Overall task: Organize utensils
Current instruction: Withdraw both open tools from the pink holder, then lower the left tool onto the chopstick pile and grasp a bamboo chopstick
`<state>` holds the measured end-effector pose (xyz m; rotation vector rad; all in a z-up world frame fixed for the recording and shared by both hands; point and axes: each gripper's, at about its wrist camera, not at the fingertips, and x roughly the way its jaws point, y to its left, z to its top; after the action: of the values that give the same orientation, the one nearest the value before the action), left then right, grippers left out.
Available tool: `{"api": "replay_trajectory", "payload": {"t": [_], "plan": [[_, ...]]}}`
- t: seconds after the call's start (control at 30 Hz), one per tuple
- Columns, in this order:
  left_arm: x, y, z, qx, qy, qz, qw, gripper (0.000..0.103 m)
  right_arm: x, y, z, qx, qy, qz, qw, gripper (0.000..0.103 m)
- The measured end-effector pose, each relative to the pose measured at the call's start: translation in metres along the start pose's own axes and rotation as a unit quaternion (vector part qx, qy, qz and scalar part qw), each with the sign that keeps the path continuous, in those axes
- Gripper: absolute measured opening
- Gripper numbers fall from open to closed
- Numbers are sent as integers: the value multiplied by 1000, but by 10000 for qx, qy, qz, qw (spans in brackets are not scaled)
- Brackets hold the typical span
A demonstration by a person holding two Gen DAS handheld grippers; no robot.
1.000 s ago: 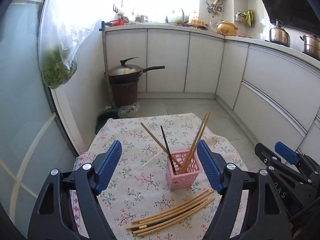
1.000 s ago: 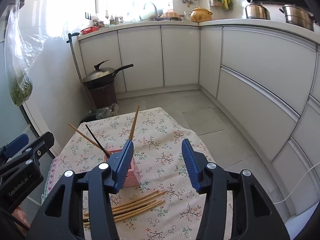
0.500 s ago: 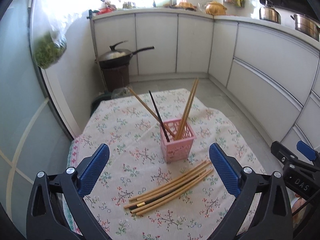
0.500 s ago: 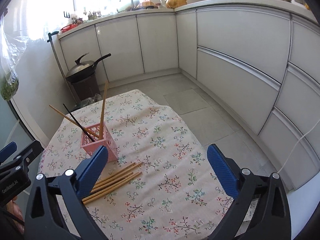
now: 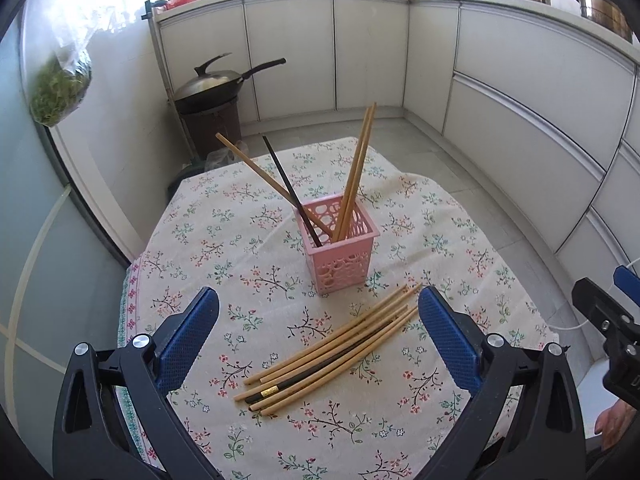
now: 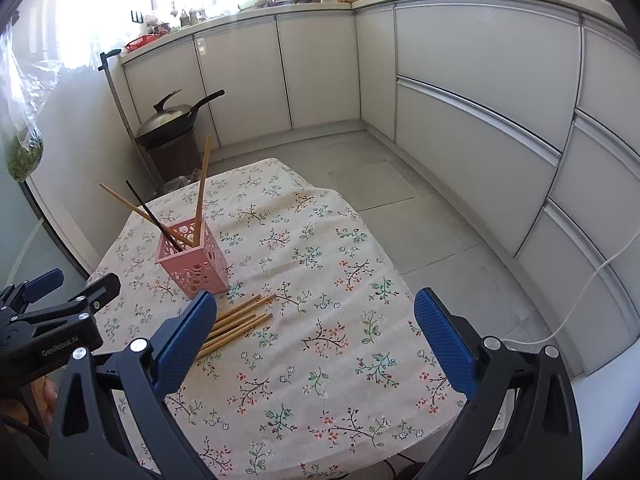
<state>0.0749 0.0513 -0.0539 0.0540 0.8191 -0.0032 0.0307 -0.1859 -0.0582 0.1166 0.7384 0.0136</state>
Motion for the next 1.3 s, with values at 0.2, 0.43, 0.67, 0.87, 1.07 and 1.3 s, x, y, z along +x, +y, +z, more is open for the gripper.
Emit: {"api": "replay_trajectory", "payload": {"t": [0.2, 0.43, 0.67, 0.87, 1.07, 1.3], "plan": [[16, -12, -3, 263, 336, -197, 9989, 96, 0, -10, -11, 210, 333, 119, 9992, 96], [61, -38, -6, 730, 1549, -1458, 9744, 96, 7, -40, -23, 865, 830, 225, 9925, 96], [110, -68, -7, 635, 2517, -2572, 9308, 96, 18, -74, -27, 1761, 1212, 399, 9761, 96], [143, -95, -1, 1013, 2784, -2702, 9161, 90, 29, -91, -33, 2087, 1436, 393, 9666, 96], [170, -104, -9, 1101, 3043, -2732, 9059, 81, 44, -104, -40, 2564, 1822, 638, 9471, 96], [182, -108, -13, 1200, 3047, -2556, 9096, 81, 45, -106, -43, 2683, 1899, 685, 9420, 96]]}}
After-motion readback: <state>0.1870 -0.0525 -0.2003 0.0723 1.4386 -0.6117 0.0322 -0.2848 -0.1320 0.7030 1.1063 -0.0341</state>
